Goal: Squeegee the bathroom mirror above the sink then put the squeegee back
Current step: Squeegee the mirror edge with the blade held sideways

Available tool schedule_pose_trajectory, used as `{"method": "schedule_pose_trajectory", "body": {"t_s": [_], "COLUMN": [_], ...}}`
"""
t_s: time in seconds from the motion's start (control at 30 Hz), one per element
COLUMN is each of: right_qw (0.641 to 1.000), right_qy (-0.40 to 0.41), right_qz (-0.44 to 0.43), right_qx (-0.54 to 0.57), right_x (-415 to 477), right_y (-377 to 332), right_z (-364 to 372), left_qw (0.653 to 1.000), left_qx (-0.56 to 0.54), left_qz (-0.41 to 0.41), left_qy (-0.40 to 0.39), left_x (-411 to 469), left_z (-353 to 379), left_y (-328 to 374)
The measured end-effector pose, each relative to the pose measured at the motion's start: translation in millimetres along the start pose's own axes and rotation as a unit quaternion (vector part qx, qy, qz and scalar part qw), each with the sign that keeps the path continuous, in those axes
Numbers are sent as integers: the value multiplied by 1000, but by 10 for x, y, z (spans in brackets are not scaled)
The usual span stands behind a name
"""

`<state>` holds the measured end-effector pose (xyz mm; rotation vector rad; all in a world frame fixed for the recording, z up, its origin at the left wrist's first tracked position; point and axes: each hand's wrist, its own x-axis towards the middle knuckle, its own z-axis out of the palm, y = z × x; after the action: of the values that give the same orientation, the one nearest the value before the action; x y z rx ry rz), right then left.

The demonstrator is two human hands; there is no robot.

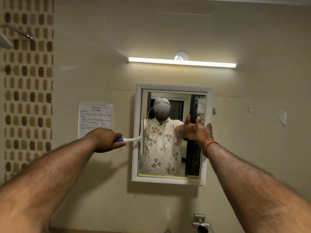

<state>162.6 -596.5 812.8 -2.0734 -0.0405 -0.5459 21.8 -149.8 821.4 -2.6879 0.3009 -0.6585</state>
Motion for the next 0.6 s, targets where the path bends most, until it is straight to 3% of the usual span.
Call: {"method": "schedule_pose_trajectory", "body": {"t_s": [0.07,0.23,0.4,0.6], "right_qw": [992,977,982,973], "right_qy": [41,55,19,3], "right_qz": [62,59,14,57], "right_qx": [101,196,186,226], "right_x": [-286,-599,-785,-669], "right_y": [-206,-365,-414,-260], "right_z": [-34,-133,-353,-580], "left_qw": [1000,998,990,981], "left_qx": [-13,-35,-65,-98], "left_qz": [8,46,112,147], "left_qy": [-5,22,62,77], "left_x": [58,323,676,967], "left_z": [-57,-139,-187,-191], "left_y": [127,586,1216,1864]}}
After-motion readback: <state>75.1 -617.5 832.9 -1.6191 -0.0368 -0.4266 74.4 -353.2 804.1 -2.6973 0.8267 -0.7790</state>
